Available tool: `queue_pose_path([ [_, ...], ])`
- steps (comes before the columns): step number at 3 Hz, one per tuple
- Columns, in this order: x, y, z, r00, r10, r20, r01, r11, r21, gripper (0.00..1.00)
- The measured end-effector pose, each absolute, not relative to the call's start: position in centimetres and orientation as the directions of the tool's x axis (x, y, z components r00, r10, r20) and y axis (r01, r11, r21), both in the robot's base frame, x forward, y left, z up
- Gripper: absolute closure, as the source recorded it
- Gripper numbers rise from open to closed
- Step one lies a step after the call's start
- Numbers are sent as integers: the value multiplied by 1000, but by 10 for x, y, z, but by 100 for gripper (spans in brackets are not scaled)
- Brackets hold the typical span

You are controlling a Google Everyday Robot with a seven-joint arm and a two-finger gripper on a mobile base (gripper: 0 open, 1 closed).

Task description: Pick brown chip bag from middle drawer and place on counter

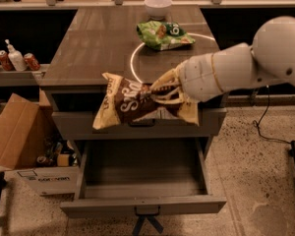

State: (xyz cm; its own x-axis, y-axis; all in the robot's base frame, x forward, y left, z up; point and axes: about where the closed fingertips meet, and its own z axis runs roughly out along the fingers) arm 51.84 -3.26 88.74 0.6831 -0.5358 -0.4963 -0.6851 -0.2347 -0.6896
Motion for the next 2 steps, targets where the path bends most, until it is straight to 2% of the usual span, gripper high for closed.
queue_pose_path([
  [1, 533, -45, 940, 718, -571, -399, -611, -241, -754, 100],
  [2, 564, -66, 964, 703, -602, -379, -592, -199, -781, 100],
])
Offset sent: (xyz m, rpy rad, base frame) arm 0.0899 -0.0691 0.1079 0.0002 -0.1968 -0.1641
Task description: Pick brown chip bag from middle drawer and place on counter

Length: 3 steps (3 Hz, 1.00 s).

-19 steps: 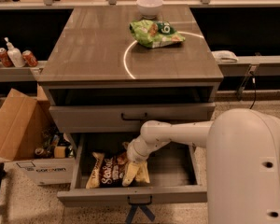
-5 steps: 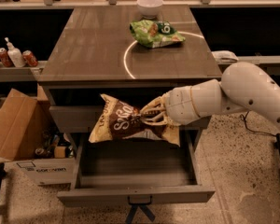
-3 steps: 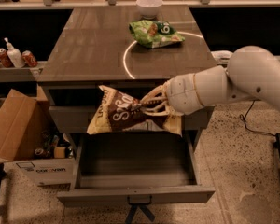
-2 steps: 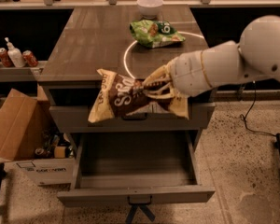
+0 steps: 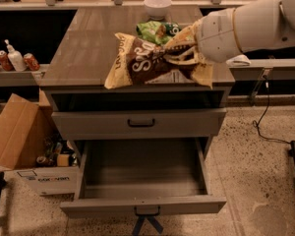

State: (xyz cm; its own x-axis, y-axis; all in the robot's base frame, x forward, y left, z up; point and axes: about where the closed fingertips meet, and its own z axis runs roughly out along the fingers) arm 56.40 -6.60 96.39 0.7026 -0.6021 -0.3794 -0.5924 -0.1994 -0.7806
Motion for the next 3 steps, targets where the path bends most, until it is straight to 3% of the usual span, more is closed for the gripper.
queue_pose_path([
  [2, 649, -97, 968, 638, -631, -441, -589, -31, -808, 100],
  [3, 685, -105, 954, 601, -634, -487, -607, 35, -794, 85],
])
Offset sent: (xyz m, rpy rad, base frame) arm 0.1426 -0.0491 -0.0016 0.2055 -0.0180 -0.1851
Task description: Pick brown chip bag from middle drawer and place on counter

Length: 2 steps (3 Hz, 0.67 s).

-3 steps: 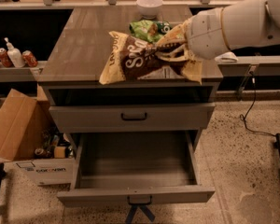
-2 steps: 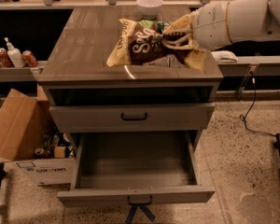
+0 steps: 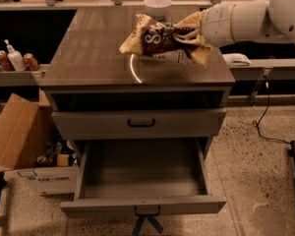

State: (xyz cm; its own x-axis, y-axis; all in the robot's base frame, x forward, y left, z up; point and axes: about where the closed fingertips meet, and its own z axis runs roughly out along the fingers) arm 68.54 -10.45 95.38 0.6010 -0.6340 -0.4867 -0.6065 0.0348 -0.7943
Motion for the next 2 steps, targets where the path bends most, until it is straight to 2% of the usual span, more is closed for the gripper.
queue_pose_path([
  [2, 716, -115, 930, 546, -646, -534, -633, 101, -768, 39],
])
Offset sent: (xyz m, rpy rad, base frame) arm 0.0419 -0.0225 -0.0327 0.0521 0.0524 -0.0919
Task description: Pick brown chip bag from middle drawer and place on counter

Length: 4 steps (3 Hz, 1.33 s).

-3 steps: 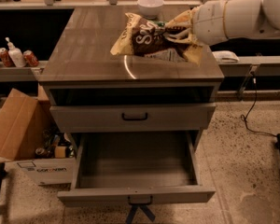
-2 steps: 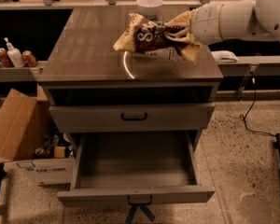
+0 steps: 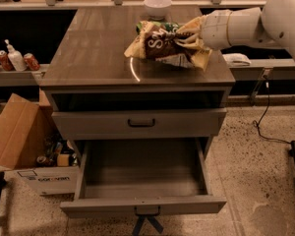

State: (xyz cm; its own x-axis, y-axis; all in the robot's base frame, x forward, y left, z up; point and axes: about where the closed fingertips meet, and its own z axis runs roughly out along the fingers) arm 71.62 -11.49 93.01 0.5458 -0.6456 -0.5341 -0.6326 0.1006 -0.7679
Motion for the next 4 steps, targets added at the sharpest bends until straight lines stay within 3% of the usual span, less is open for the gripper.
queue_pose_path([
  [1, 719, -122, 921, 529, -656, -539, -638, 112, -762, 8],
  [2, 717, -127, 918, 524, -659, -540, -638, 117, -761, 0],
  [4, 674, -139, 959, 571, -663, -484, -587, 82, -805, 0],
])
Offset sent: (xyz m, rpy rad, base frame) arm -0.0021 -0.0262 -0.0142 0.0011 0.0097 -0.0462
